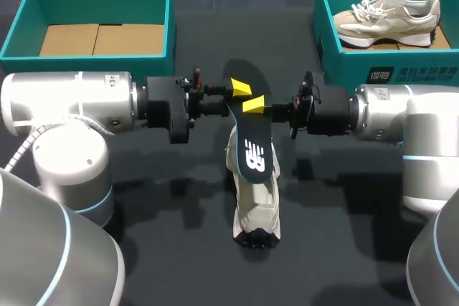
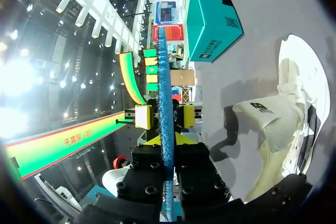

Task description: Take the shoe out of the shoebox, open the shoe tongue, remove and reinsert the insole, then place the shoe into the shoebox

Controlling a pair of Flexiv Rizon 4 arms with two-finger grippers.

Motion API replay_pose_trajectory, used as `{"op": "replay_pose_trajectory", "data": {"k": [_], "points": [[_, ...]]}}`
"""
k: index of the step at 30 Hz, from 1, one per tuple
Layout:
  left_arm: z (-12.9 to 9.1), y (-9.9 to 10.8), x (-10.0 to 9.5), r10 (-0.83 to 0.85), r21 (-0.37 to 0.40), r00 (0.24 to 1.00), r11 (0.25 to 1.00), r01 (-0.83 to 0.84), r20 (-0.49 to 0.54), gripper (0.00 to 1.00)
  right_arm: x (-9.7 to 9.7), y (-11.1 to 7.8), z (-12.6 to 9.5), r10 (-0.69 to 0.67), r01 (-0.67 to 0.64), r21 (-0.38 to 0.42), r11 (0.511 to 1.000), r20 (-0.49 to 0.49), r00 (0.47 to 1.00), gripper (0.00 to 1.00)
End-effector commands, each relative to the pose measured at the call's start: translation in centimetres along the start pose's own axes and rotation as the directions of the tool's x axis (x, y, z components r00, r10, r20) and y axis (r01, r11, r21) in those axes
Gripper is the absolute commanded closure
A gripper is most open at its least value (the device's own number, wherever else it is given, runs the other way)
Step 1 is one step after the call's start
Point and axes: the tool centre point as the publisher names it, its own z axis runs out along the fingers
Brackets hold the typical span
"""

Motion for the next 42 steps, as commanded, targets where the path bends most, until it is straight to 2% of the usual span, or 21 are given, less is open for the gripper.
{"op": "replay_pose_trajectory", "data": {"k": [1,9,13,16,19,25,27,29,31,32,33,38,39,40,41,42], "points": [[0.30,0.33,0.04,0.003,0.000,1.000,1.000,-0.003,-0.005,0.65,-0.05,-0.11,0.06,-0.001,0.001,-0.001,1.000,0.001,1.000,1.00],[0.54,0.60,0.29,0.021,0.007,1.000,1.000,-0.021,-0.006,0.65,-0.05,-0.11,0.06,-0.001,0.001,-0.001,1.000,0.001,1.000,1.00],[0.77,0.69,0.33,0.033,0.012,0.999,0.999,-0.033,-0.009,0.71,-0.05,-0.11,0.06,-0.001,0.001,-0.001,1.000,0.001,1.000,1.00],[0.80,0.72,0.31,0.040,0.008,0.999,0.999,-0.039,-0.010,0.80,-0.05,-0.11,0.06,-0.001,0.001,-0.001,1.000,0.001,1.000,1.00],[0.82,0.74,0.32,0.040,0.008,0.999,0.999,-0.040,-0.009,0.79,-0.05,-0.11,0.06,-0.001,0.001,-0.001,1.000,0.001,1.000,1.00],[0.80,0.50,0.44,0.041,0.014,0.999,0.999,-0.041,-0.004,0.69,-0.05,-0.11,0.06,-0.001,0.001,-0.001,1.000,0.001,1.000,1.00],[0.82,0.39,0.47,0.044,0.016,0.999,0.999,-0.044,-0.005,0.72,-0.05,-0.11,0.06,-0.001,0.001,-0.001,1.000,0.001,1.000,1.00],[0.84,0.30,0.54,0.047,0.019,0.999,0.999,-0.046,-0.007,0.83,-0.05,-0.11,0.06,-0.001,0.001,-0.001,1.000,0.001,1.000,1.00],[0.85,0.26,0.57,0.048,0.022,0.999,0.999,-0.048,-0.008,0.87,-0.05,-0.11,0.06,-0.001,0.001,-0.001,1.000,0.001,1.000,1.00],[0.87,0.22,0.60,0.048,0.022,0.999,0.999,-0.048,-0.008,0.96,-0.05,-0.11,0.06,-0.001,0.001,-0.001,1.000,0.001,1.000,1.00],[0.88,0.20,0.61,0.048,0.023,0.999,0.999,-0.048,-0.009,1.00,-0.05,-0.11,0.06,-0.001,0.001,-0.001,1.000,0.001,1.000,1.00],[0.87,0.12,0.65,0.049,0.021,0.999,0.999,-0.049,-0.011,1.00,-0.08,-0.11,-0.01,-0.002,0.002,-0.005,1.000,-0.002,1.000,1.00],[0.80,0.07,0.60,0.050,0.021,0.999,0.999,-0.050,-0.010,1.00,-0.10,-0.11,-0.09,-0.003,0.002,-0.006,1.000,-0.004,1.000,0.96],[0.72,0.01,0.54,0.051,0.020,0.999,0.998,-0.051,-0.008,1.00,-0.13,-0.12,-0.18,-0.004,0.004,-0.007,1.000,-0.006,1.000,0.60],[0.65,-0.04,0.48,0.053,0.019,0.999,0.998,-0.053,-0.006,1.00,-0.15,-0.12,-0.28,-0.005,0.005,-0.008,1.000,-0.007,1.000,0.06],[0.54,-0.09,0.41,0.054,0.017,0.999,0.998,-0.054,-0.005,1.00,-0.16,-0.15,-0.45,-0.006,0.006,-0.012,1.000,-0.009,1.000,0.00]]}}
